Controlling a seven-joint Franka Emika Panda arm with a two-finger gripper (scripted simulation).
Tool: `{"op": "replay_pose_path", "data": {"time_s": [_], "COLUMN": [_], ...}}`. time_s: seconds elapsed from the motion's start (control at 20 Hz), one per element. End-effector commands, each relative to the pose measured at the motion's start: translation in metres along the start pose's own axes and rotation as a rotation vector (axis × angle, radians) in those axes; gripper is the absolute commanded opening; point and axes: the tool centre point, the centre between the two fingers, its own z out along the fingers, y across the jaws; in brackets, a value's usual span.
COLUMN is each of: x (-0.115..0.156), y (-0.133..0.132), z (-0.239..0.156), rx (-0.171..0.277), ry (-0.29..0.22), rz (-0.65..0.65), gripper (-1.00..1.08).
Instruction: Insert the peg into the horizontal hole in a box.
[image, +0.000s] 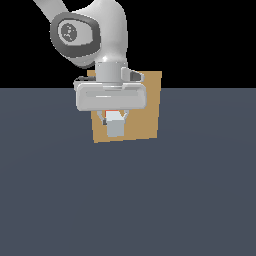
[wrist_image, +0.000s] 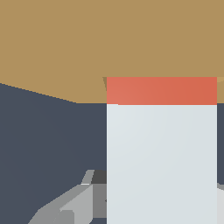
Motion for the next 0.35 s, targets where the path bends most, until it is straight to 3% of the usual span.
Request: {"op": "replay_pose_path", "data": {"time_s": [0.0, 0.3], "x": [0.008, 0.0099], "y": [0.0019, 0.0033], "z": [-0.0024, -0.0024], "rx": [-0.005, -0.005], "ry": [-0.001, -0.001], "rz": [0.002, 0.002], "gripper": [-1.0, -1.0]}}
